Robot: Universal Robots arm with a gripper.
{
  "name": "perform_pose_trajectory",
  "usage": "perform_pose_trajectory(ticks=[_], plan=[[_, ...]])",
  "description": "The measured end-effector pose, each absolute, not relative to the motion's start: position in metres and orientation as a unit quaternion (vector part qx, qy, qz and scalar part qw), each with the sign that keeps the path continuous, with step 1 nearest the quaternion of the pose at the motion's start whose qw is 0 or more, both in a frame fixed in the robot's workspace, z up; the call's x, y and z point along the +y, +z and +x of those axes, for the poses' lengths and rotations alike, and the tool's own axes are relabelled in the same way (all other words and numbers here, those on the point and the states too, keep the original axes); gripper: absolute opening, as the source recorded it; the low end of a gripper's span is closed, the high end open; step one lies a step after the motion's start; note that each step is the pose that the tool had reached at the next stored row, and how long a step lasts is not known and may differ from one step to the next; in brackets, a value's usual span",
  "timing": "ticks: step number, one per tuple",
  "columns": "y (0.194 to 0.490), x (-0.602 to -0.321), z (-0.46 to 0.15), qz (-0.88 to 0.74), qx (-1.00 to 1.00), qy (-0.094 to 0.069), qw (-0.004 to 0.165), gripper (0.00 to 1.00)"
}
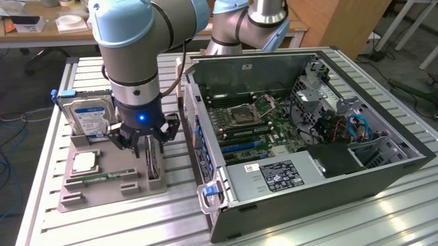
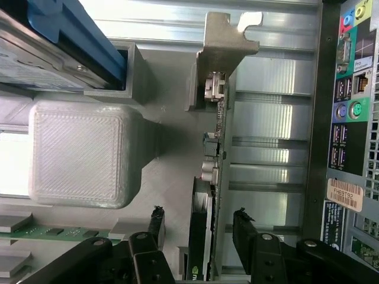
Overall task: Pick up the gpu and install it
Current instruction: 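Pick up the gpu and move the gpu toward the slot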
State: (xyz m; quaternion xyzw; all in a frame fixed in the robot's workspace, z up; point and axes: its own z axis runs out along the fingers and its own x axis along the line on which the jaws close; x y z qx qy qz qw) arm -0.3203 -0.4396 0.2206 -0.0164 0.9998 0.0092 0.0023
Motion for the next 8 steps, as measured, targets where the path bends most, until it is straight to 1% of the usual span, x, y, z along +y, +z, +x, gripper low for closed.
perform_pose_trajectory(ticks=[1,2,6,8], plan=[[0.2206,-0.4395,-0.3203,-0.016,1.000,0.009,0.002,0.57],[0.2206,-0.4396,-0.3203,-0.016,1.000,0.009,0.002,0.51],[0.2206,-0.4396,-0.3203,-0.016,1.000,0.009,0.002,0.51],[0.2206,-0.4396,-0.3203,-0.016,1.000,0.009,0.002,0.49]])
